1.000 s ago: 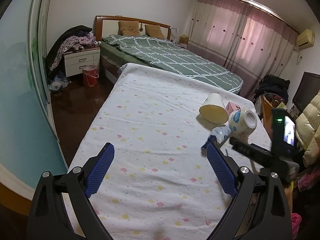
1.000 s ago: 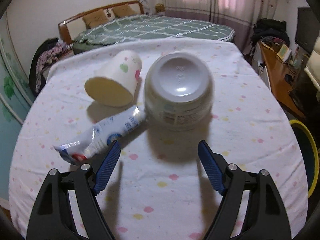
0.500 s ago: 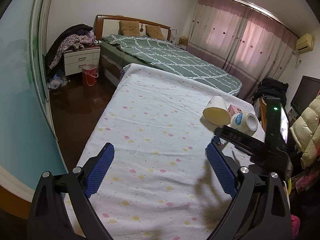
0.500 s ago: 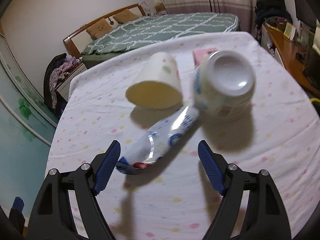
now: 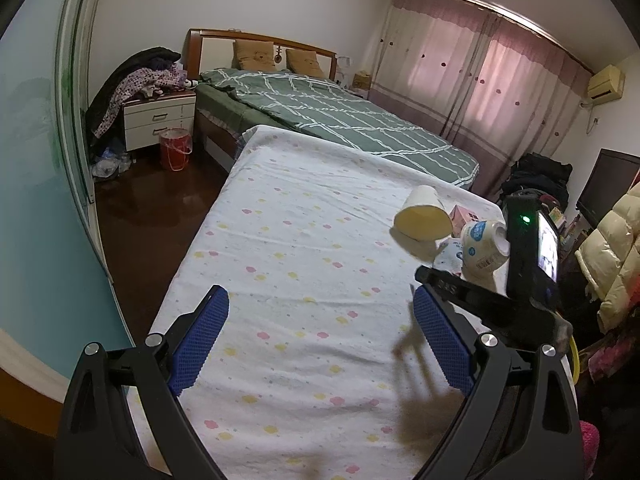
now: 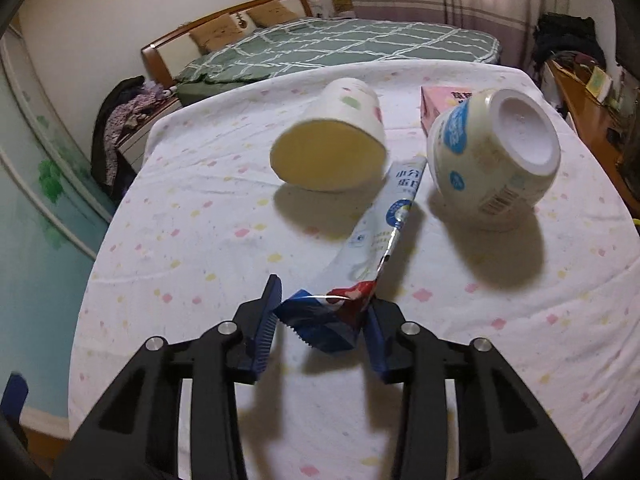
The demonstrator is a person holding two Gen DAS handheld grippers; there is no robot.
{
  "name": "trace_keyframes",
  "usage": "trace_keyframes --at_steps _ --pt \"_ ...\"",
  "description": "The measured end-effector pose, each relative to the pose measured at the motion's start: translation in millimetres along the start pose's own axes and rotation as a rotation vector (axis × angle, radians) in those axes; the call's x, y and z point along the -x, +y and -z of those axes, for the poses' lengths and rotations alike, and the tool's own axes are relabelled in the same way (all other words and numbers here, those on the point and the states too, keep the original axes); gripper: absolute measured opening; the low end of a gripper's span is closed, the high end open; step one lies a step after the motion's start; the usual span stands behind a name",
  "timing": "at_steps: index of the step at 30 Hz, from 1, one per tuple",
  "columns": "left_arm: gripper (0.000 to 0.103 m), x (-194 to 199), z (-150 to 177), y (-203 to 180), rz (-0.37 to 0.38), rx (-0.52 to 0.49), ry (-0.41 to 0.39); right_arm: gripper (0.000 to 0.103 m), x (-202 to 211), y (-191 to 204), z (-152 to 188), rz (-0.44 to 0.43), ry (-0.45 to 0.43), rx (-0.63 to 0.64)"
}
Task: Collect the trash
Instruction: 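Grasp the blue-white foil pouch by its end with the right tool and lift, then carry the foil pouch over the bin and open the right tool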
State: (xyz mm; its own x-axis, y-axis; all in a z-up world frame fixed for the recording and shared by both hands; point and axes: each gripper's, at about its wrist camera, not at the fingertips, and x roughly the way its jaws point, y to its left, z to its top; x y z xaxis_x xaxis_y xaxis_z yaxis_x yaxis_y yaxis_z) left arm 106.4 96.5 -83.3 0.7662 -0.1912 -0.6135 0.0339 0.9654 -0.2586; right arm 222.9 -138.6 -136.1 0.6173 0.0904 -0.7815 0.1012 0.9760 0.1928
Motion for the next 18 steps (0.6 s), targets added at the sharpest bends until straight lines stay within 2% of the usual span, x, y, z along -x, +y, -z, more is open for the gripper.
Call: trace_keyframes --at_steps 6,11,18 --pt "0.092 -2 1 -7 0.0 -0.009 0.006 0.036 36 -24 17 -0.049 -0.04 0.035" --pt "0.092 -6 3 -17 0.009 -0.03 0.017 0.036 64 -53 33 -0.047 -0.069 0.031" --pt "0.092 -11 7 -43 0.025 -0.077 0.035 0.036 88 -100 43 0.054 -0.13 -0.011"
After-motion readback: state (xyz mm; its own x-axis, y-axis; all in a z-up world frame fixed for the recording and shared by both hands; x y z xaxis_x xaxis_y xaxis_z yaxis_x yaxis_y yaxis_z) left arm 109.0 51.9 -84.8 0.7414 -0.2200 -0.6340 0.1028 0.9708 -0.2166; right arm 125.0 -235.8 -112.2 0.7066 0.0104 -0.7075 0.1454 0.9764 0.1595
